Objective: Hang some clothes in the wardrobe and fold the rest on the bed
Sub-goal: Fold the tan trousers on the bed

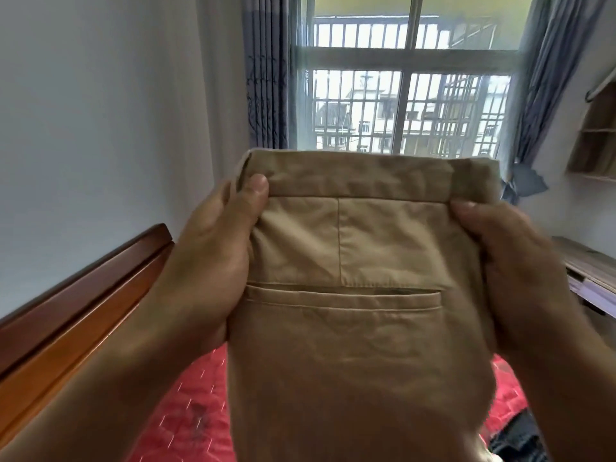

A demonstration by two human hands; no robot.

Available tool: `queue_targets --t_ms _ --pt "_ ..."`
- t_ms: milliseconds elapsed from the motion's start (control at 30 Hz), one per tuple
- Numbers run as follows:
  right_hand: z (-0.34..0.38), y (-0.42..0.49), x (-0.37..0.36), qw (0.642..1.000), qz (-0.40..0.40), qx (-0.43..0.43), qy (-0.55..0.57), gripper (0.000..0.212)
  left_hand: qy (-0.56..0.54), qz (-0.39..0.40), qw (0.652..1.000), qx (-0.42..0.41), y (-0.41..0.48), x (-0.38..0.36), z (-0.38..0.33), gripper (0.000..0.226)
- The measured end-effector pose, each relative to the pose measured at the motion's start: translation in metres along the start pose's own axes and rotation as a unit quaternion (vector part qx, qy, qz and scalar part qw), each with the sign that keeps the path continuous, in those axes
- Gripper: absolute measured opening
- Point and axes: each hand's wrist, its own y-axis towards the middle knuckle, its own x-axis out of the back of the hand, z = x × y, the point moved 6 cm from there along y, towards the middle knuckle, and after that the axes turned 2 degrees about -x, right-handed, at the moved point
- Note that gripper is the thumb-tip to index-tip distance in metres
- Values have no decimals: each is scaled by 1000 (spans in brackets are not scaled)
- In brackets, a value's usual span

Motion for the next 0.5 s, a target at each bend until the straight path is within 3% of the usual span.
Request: queue_targets --t_ms 100,167,333,500 --pt "5 1 -1 999 22 29 3 22 -45 35 998 33 3 -3 0 36" --pt "-19 7 3 999 27 4 -27 22 -32 27 996 77 8 1 29 37" --pt "-143 14 31 981 79 -114 -137 12 72 38 980 181 4 31 153 40" --pt "-271 -28 61 925 178 -281 -185 16 193 128 937 261 -45 71 269 30"
